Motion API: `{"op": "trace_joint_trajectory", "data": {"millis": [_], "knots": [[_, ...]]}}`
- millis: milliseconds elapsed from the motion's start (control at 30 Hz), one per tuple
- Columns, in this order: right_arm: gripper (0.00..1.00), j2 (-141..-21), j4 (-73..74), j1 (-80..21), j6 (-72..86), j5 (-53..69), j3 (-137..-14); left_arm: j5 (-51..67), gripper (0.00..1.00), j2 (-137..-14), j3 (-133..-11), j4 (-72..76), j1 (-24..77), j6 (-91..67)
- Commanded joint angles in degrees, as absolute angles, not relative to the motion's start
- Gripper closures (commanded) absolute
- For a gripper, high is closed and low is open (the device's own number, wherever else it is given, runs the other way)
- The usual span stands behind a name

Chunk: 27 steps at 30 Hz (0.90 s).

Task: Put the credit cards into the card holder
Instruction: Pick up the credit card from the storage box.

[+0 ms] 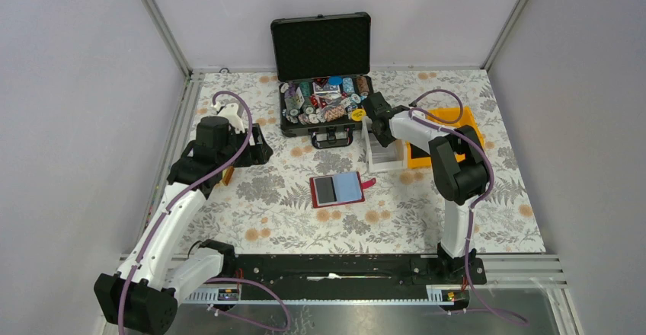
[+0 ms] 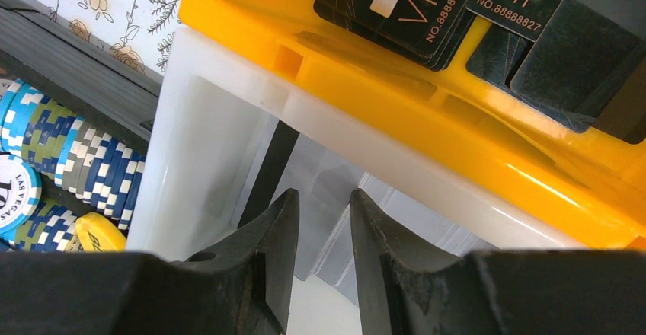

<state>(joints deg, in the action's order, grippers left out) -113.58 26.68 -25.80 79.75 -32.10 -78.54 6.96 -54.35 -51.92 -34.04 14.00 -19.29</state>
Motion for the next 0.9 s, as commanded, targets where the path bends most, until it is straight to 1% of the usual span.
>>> {"op": "trace_joint_trajectory", "data": {"millis": [0,167,867], "knots": [[0.63,-110.8,26.8,-25.6,79.8,-35.5,-80.0,5.7,0.27,-53.0,-52.1,-32.7,14.2,-18.5],[0.67,-109.0,23.1,-25.7,79.5,-35.5,-77.4,5.7,0.27,-53.0,-52.1,-32.7,14.2,-18.5],[0.75,-108.8,22.1,-28.1,80.7,-39.7,-75.8,5.8,0.27,-53.2,-52.3,-32.9,14.2,-18.5]]}}
